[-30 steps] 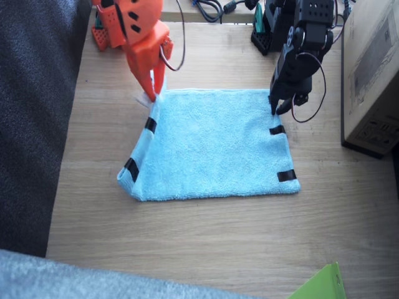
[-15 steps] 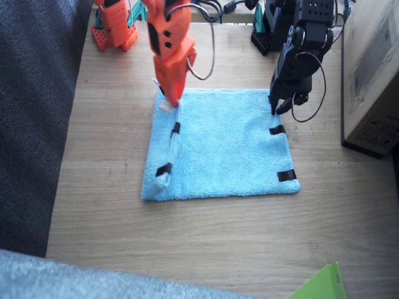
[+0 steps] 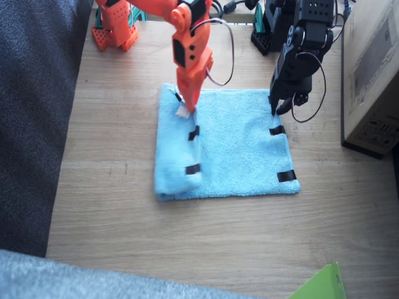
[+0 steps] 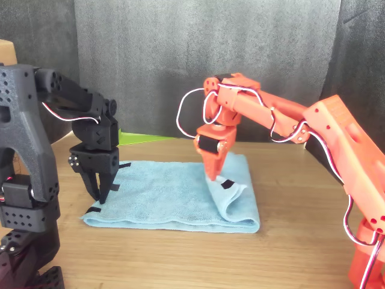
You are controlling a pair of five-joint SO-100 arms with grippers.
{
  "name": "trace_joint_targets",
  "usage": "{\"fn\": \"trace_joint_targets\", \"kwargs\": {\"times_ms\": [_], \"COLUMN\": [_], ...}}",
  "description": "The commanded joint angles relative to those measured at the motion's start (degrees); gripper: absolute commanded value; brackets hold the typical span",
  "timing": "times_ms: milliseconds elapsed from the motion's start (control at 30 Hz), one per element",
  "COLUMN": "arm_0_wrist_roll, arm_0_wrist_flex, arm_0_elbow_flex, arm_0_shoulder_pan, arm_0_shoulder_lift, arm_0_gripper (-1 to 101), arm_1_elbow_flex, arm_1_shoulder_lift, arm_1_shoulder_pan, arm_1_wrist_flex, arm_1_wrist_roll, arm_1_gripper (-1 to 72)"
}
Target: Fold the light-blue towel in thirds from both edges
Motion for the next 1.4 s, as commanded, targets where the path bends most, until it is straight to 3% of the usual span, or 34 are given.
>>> {"fn": "trace_joint_targets", "kwargs": {"times_ms": [0, 33, 67, 233, 700, 1167, 1367], "arm_0_wrist_roll": [-0.2, -0.2, -0.3, -0.4, -0.5, -0.9, 0.4], "arm_0_wrist_flex": [0.6, 0.6, 0.6, 0.6, 0.6, 3.2, 7.6], "arm_0_elbow_flex": [0.6, 0.6, 0.6, 0.7, 0.5, -3.2, -7.6], "arm_0_shoulder_pan": [0.0, 0.0, 0.0, 0.0, -0.5, -3.0, -3.2], "arm_0_shoulder_lift": [2.5, 2.5, 2.5, 2.6, 2.6, 4.2, 7.3], "arm_0_gripper": [0, 0, 0, 0, 0, 0, 0], "arm_1_elbow_flex": [-2.1, -1.9, -1.8, -2.1, 1.1, 13.1, 25.5], "arm_1_shoulder_lift": [3.5, 4.3, 5.1, 8.1, 23.4, 33.0, 38.8], "arm_1_shoulder_pan": [1.1, 1.2, 1.2, -1.4, -26.3, -42.4, -46.1], "arm_1_wrist_flex": [0.9, 0.9, 0.9, 0.9, 0.9, 0.7, -4.0], "arm_1_wrist_roll": [1.0, 0.4, 0.4, 1.8, 1.0, -2.5, -4.2], "arm_1_gripper": [36.9, 46.1, 47.2, 37.8, 37.7, 35.7, 35.9]}}
